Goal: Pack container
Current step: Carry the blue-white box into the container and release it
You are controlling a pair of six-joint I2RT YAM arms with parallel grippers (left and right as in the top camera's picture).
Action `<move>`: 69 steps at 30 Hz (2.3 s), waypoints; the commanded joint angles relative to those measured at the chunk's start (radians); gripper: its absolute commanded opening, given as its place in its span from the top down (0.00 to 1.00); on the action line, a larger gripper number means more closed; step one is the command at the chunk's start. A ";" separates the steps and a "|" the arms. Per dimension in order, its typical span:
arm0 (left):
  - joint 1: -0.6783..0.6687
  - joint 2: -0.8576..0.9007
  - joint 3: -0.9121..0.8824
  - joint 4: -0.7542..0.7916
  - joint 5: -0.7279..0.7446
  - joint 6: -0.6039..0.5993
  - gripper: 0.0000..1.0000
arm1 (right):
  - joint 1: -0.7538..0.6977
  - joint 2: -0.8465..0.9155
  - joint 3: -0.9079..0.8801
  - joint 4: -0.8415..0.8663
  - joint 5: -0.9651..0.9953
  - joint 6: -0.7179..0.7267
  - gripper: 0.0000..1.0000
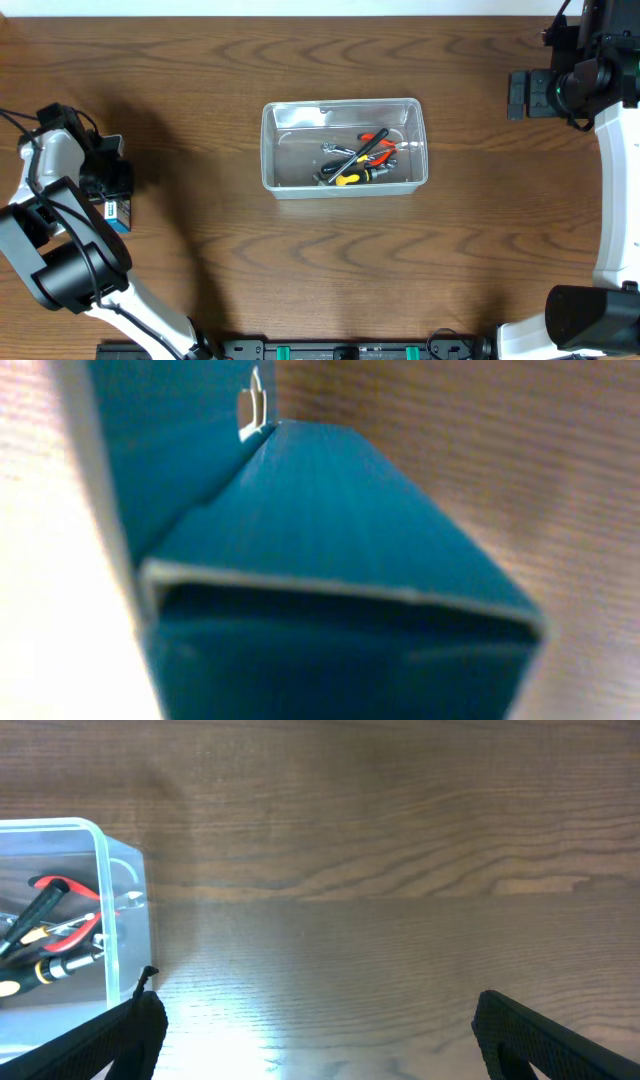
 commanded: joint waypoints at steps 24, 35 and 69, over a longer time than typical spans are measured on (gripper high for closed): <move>-0.967 -0.346 0.148 -0.034 0.205 0.573 0.94 | -0.010 0.002 -0.004 -0.007 0.010 -0.010 0.01; -1.007 -0.047 0.148 -0.037 0.271 0.544 0.94 | -0.010 0.002 -0.004 -0.007 0.006 -0.010 0.01; -1.006 -0.021 0.148 0.134 -0.081 0.427 0.24 | -0.010 0.002 -0.004 -0.006 0.006 -0.010 0.01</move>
